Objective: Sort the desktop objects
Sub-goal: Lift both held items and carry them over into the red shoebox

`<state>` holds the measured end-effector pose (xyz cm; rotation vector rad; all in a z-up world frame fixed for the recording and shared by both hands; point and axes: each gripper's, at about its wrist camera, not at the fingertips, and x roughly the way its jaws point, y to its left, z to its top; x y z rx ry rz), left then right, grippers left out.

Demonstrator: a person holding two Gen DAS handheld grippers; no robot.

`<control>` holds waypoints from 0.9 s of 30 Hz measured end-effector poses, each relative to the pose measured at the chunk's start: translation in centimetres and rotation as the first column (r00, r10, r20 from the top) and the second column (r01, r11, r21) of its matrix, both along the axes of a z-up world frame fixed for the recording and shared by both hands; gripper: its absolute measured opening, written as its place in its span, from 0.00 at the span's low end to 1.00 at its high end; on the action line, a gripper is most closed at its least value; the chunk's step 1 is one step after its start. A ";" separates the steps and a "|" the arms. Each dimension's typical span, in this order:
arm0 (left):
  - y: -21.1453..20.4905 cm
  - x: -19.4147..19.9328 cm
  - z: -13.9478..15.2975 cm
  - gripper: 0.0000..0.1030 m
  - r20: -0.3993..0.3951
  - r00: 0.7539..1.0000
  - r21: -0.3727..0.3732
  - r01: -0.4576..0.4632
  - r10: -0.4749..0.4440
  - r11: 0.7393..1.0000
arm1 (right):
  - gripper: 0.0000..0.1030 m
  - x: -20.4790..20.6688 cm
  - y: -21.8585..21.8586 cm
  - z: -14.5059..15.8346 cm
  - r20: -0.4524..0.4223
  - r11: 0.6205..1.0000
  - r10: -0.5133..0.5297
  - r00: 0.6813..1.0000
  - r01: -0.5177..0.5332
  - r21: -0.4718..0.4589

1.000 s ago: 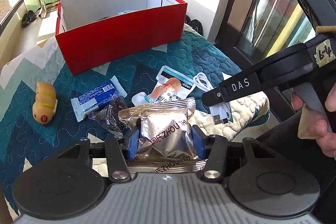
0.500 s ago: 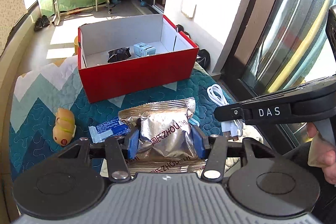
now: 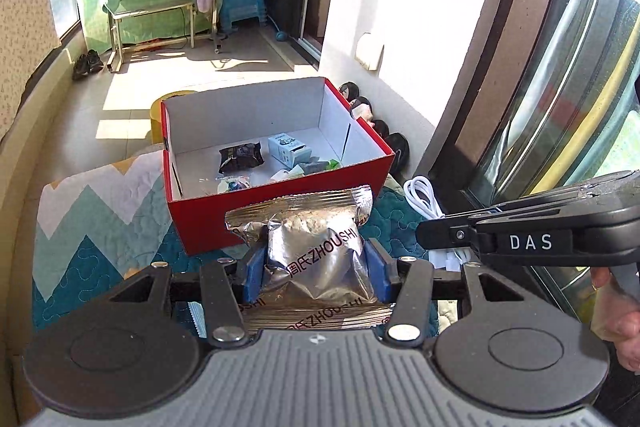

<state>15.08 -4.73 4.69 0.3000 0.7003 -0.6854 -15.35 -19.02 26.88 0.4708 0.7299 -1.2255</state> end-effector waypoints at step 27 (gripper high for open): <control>-3.8 11.9 0.1 0.48 0.028 1.000 0.046 -0.003 0.002 0.999 | 0.09 3.2 -11.8 2.5 -0.010 0.999 -0.001 1.000 0.001 -0.043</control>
